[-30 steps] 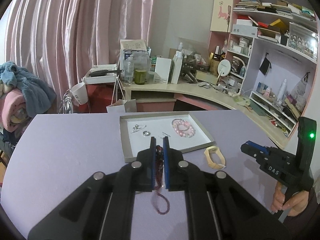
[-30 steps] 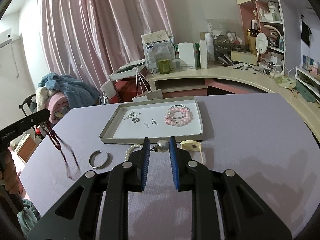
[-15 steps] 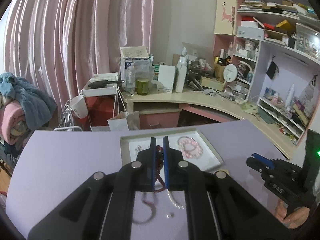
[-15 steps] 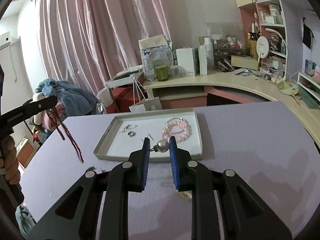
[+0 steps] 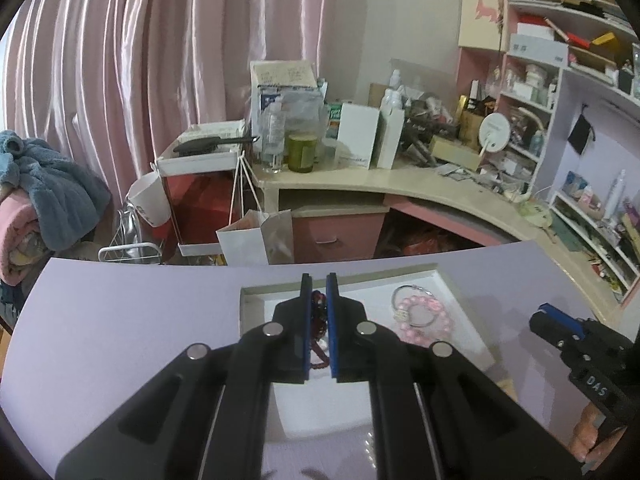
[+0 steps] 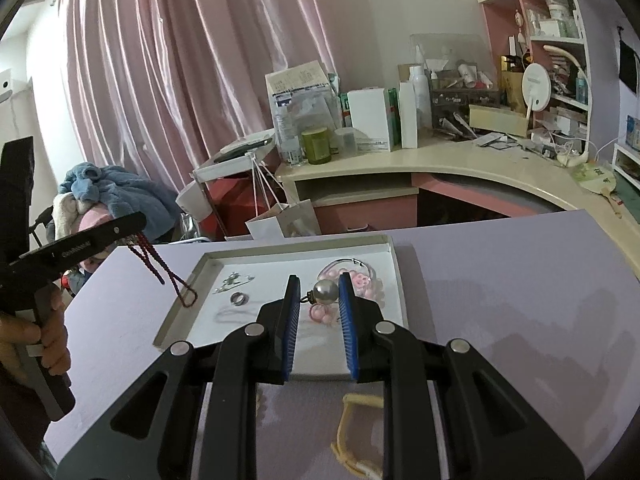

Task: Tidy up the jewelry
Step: 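Carry the necklace into the tray and open the left tool while the right tool carries the earring, then lower the pearl earring into the tray and open the right tool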

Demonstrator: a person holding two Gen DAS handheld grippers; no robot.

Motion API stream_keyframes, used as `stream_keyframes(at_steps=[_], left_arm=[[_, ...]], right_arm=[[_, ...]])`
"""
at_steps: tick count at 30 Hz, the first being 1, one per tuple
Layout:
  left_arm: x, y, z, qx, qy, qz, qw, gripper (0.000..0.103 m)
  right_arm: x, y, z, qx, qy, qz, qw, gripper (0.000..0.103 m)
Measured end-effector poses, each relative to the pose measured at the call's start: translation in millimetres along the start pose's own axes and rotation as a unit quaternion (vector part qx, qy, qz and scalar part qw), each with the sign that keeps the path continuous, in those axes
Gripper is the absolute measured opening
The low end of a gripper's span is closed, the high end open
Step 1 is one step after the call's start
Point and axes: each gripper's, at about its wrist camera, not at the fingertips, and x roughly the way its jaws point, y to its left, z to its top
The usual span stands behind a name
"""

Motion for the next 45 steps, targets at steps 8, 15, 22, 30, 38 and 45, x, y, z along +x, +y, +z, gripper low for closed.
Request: stream_keyframes(at_steps=[8,15,22,30,38,45], left_arm=[[39,12,-15,-0.007,0.033,0.01,0.9994,0.022],[12,23,-17,-0.016,0.001,0.014,0.9998,0.054],[-33,42,-22,-0.036,-0.05,0.024,0.9978,0.083],[-52,60,-36,-0.039,-0.058,0.036,0.9969,0.087],[-46,69,-41,-0.049,-0.056,0.037,0.9966,0.087],[-38,73,-47,-0.053,-0.047,0.038,0.9968,0.087]], right_arm=[[20,-3,-6,0.001,0.019,-0.001,1.0,0.021],[24,0,-4,0.001,0.025,-0.005,1.0,0.021],[62,5,1,0.003,0.068,-0.01,0.998,0.021],[101,4,0,0.02,0.104,-0.025,0.994,0.02],[105,8,-3,0.011,0.105,-0.042,0.994,0.021],[111,7,-2,0.008,0.105,-0.051,0.993,0.021]])
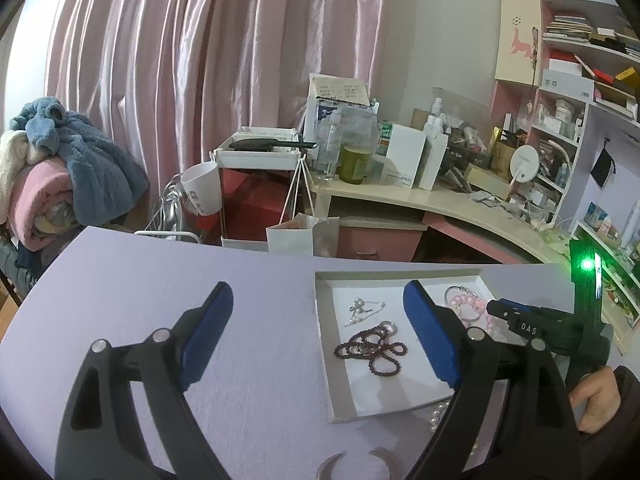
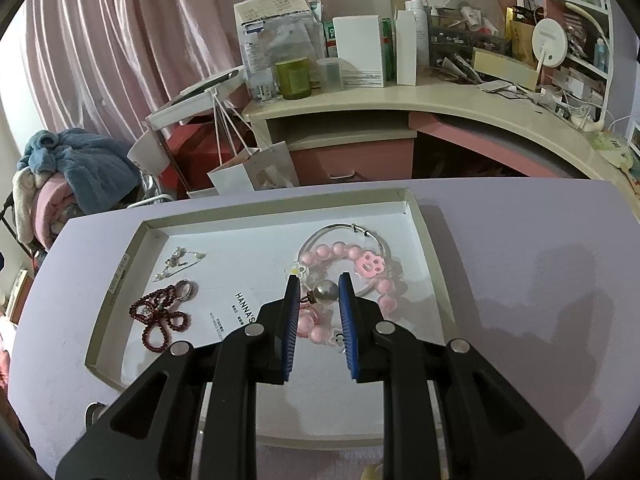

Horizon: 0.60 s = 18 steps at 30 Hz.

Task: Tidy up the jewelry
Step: 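Lower the pearl earring into the tray and open the right tool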

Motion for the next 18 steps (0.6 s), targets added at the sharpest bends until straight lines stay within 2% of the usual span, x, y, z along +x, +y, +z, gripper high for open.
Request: stream_keyframes(at_steps=[11,12,13,15,18], left_arm=[[7,2,-5,-0.003,0.008,0.0,1.0,0.087],[7,2,-6,-0.003,0.01,0.0,0.9999,0.087],[8,2,-7,-0.003,0.011,-0.001,0.9999,0.087],[8,1,-9,-0.003,0.013,-0.001,0.9999,0.087],[7,2,-11,-0.004,0.015,0.0,0.9999,0.087]], right_arm=[[0,-2,6,0.001,-0.012,-0.001,1.0,0.021],[-1,-2,5,0.0,-0.015,-0.002,1.0,0.023],[-3,-2,5,-0.001,-0.018,-0.002,1.0,0.037],[-8,-2,4,0.002,-0.028,0.004,1.0,0.057],[-18,-2,3,-0.002,-0.04,0.006,0.999,0.057]])
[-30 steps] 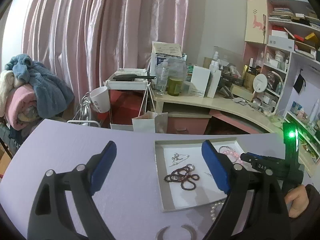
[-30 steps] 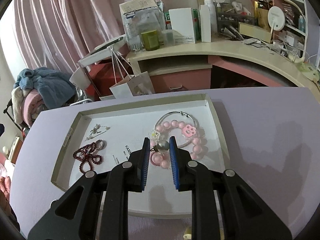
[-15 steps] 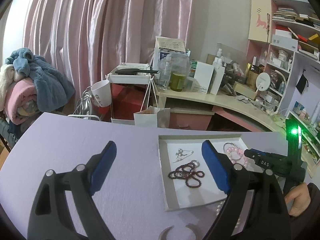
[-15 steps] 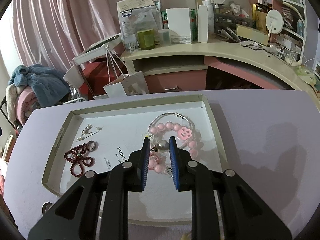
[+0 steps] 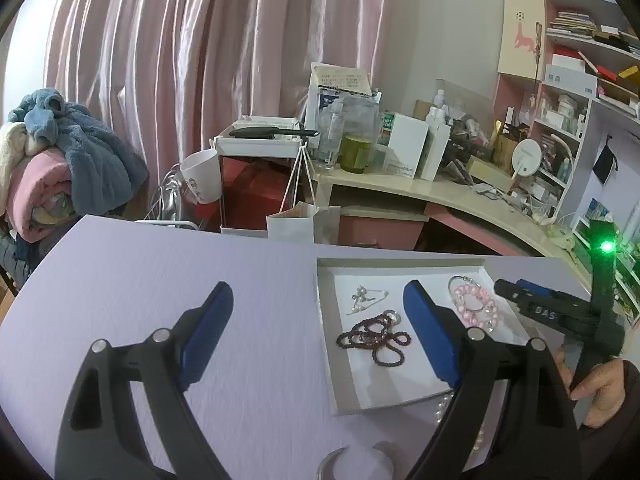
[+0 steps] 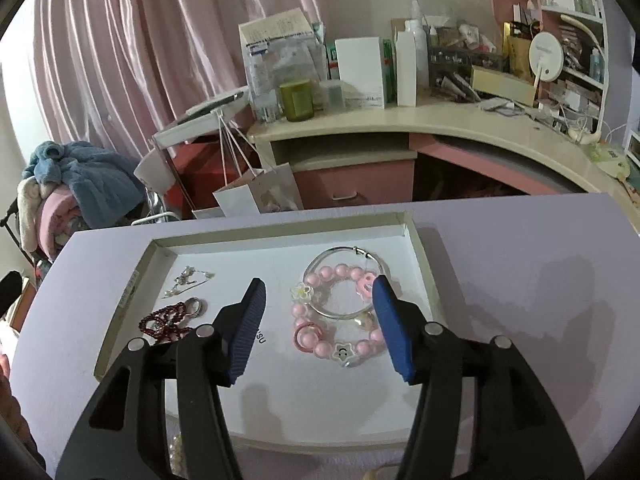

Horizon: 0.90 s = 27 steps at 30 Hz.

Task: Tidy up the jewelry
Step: 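Lower the pearl earring into the tray and open the right tool, then grasp the second pearl stud earring with the right tool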

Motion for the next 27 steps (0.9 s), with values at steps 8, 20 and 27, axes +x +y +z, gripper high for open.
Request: stream_keyframes(at_steps=[8,20,27], left_arm=[[-19,3,-4,-0.008,-0.003,-0.001,1.0,0.087],[-76,19,-25,-0.018,-0.01,0.009,0.9997,0.088],[-106,34,-40,-0.026,-0.01,0.018,0.9995,0.088]], right_arm=[[-35,8,-10,-0.005,-0.018,0.018,1.0,0.057],[-88,40,-66,-0.026,-0.015,0.058,0.998,0.051],[-99,71,-103,-0.057,0.009,0.078,0.995,0.046]])
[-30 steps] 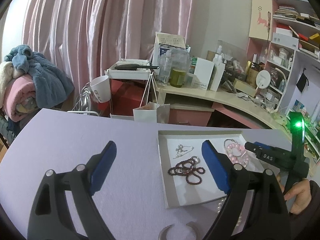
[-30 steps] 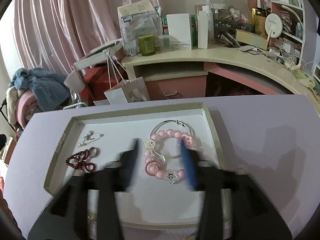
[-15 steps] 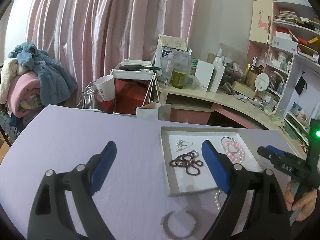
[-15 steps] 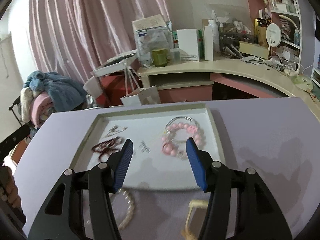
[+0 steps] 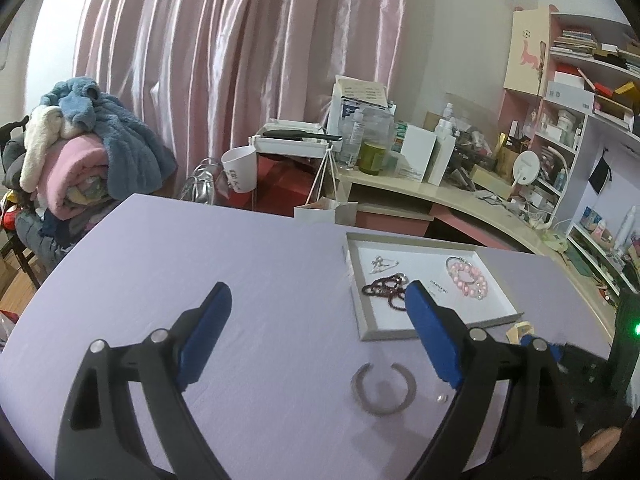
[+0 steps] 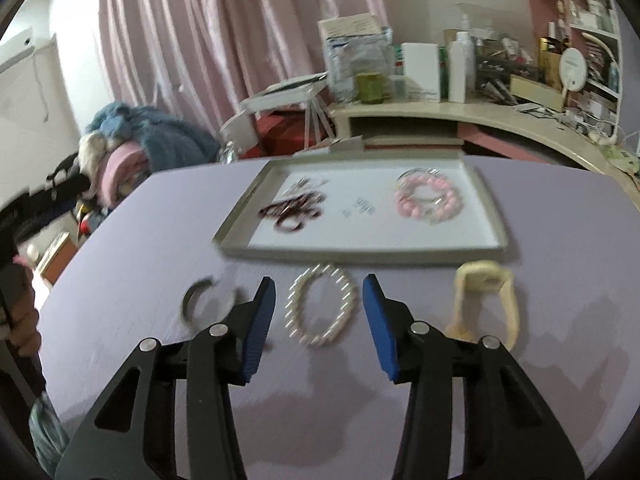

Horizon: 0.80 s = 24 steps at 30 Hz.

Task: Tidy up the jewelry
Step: 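Grasp the second pearl stud earring with the right tool, then grasp the grey metal cuff bangle with the left tool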

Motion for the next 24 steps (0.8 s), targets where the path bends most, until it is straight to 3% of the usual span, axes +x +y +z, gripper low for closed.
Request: stream_keyframes(at_steps=[8,17,24], left_arm=[[-23,16,-6,-0.005,-0.004,0.008,0.9999,0.089],[-38,30,-11,-0.014,-0.006,0.016,0.9998,0.089],[-37,34,-14,-0.017,0.002,0.019,0.9997,0.089]], right_arm=[[20,41,-35,-0.035,0.054,0.021,0.998,0.038],[47,56,-43,-0.052,0.094,-0.007,0.994,0.03],[56,61,-37,-0.069,0.095,-0.033,0.992,0.03]])
